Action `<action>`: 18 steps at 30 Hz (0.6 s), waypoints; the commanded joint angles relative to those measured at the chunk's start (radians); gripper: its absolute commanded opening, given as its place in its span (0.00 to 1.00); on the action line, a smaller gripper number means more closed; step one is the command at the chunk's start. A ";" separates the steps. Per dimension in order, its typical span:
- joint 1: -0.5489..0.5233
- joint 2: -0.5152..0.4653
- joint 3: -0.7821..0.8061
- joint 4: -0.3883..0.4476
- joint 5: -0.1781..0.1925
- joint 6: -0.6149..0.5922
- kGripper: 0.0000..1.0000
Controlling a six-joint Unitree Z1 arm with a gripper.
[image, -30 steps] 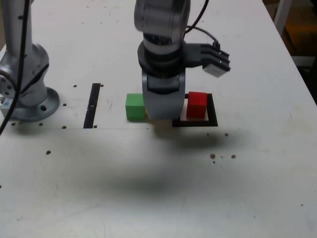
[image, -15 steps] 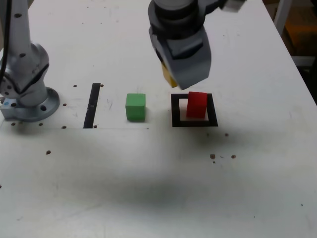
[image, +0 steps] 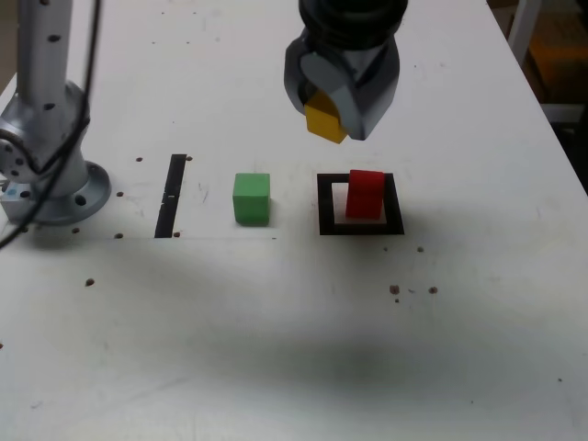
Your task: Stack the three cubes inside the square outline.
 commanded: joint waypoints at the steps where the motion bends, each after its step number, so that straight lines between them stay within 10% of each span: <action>1: 0.008 0.014 -0.033 0.032 0.000 -0.199 0.28; 18: 0.029 0.130 -0.185 0.122 -0.097 -0.326 0.24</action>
